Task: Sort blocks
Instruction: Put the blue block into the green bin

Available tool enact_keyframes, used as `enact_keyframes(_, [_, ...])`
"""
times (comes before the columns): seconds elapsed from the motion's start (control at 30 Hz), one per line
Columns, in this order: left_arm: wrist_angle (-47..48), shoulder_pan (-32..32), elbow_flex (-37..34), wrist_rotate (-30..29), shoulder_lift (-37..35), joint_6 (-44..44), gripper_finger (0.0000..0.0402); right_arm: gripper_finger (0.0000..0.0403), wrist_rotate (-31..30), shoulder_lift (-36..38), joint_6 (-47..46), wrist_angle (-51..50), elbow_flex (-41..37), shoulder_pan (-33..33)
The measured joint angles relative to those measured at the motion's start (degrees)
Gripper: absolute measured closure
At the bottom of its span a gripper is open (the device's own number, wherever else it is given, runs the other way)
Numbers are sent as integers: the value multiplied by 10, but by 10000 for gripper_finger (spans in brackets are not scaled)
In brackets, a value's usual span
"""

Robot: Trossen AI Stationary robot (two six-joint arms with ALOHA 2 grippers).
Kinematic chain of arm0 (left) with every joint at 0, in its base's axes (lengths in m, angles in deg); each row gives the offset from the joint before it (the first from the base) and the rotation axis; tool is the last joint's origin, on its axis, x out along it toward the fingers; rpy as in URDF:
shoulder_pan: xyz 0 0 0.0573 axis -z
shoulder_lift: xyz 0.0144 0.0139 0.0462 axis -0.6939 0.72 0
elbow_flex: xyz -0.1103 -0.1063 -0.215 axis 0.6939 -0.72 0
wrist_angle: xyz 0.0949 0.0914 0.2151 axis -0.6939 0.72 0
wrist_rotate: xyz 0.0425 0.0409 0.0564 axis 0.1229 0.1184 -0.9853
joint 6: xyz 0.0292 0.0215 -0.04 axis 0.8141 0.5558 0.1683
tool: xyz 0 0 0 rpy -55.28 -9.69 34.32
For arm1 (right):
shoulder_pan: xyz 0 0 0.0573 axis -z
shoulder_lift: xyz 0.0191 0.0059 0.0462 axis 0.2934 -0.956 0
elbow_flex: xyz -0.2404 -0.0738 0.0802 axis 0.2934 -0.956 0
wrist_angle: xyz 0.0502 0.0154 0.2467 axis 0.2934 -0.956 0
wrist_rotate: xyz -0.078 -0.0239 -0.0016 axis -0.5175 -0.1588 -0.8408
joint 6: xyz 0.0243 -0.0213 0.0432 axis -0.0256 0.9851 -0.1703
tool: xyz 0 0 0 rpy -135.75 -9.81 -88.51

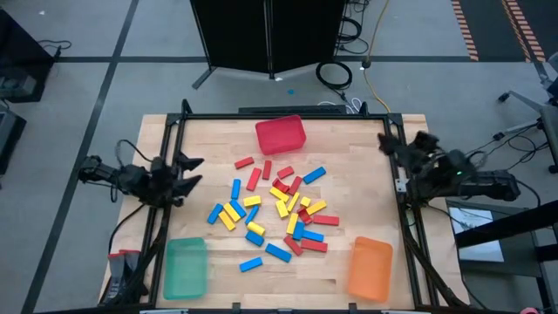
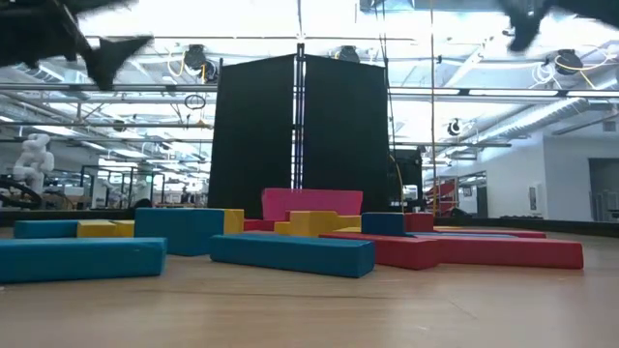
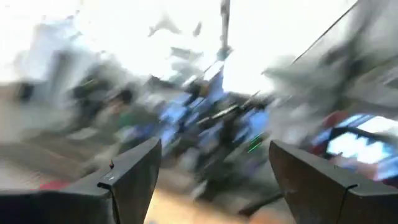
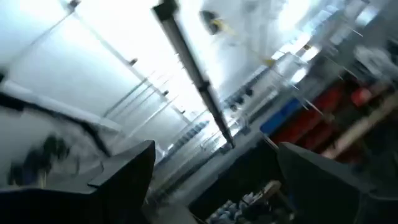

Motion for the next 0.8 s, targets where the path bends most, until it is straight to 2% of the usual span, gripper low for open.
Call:
enact_keyframes(0.17, [-211, 0, 35, 122, 1, 1, 98, 67, 88, -127, 172, -23, 178, 0])
enact_keyframes(0.27, [-308, 0, 34, 134, 2, -2, 98, 67, 124, -191, 220, -117, 273, 0])
enact_keyframes(0.33, [-350, 0, 35, 142, 1, -14, 98, 67, 126, -221, 238, -208, 327, 0])
enact_keyframes(0.47, [-342, 0, 35, 179, 2, -1, 98, 67, 114, -282, 248, -322, 398, 0])
enact_keyframes(0.63, [-352, 0, 35, 185, 2, -14, 98, 67, 112, -339, 239, -327, 424, 0])
enact_keyframes(0.73, [-359, 0, 36, 185, 2, -19, 98, 67, 87, -359, 237, -325, 425, 0])
enact_keyframes(0.8, [-355, 1, 40, 153, 2, -20, 98, 67, 87, -370, 204, -324, 425, 0])
